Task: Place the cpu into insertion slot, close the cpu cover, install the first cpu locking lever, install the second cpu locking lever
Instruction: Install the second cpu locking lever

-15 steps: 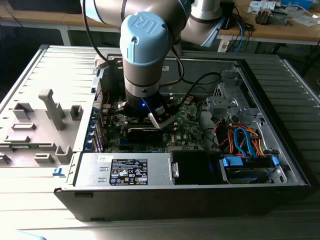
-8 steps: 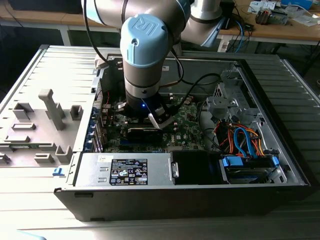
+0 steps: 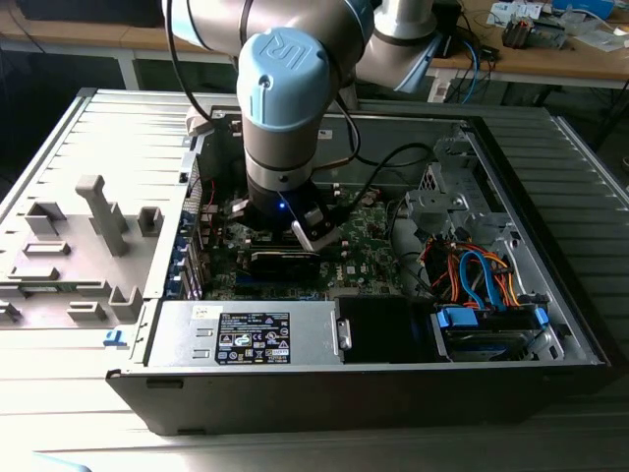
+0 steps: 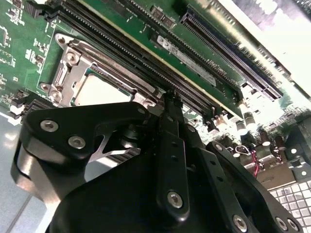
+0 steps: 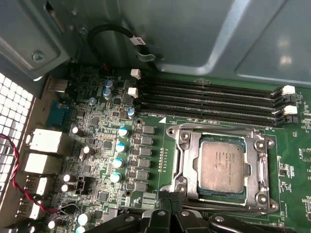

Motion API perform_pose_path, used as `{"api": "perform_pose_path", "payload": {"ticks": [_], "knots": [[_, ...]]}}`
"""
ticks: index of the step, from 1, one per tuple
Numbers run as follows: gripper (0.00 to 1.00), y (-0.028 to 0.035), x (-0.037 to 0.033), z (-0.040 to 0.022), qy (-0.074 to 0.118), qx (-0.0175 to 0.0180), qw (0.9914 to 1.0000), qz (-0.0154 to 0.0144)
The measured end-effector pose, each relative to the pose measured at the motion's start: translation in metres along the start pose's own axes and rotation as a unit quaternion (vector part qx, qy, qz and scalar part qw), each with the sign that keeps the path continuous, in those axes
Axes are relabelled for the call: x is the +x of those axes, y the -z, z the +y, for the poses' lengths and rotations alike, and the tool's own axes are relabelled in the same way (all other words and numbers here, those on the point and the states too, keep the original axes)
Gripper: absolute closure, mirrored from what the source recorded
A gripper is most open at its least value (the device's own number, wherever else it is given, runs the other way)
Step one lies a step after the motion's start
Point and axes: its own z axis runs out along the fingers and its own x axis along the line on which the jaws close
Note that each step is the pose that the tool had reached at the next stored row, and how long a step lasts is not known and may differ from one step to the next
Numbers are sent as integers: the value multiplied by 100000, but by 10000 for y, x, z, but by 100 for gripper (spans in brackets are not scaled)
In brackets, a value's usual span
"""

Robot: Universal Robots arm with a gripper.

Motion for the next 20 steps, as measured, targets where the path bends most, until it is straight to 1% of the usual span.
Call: {"api": "perform_pose_path", "payload": {"ticks": [5, 10, 13, 14, 15, 16, 17, 18, 19, 20], "knots": [[89, -34, 4, -4, 0, -37, 100000, 10], [89, -56, 4, -7, 17, -303, 100000, -24], [89, -65, 4, -10, 40, -319, 99999, -24], [89, -64, 8, -9, 65, -288, 100000, -92], [89, -57, 11, -6, 98, -246, 99999, -177], [89, -29, 15, 1, 126, -155, 99999, -253], [89, -2, 14, 9, 130, -146, 99999, -254], [89, 51, 14, 24, 131, -123, 100000, -247], [89, 73, 9, 30, 130, -70, 100000, -249], [89, 77, -5, 33, 115, 38, 100000, -205]]}}
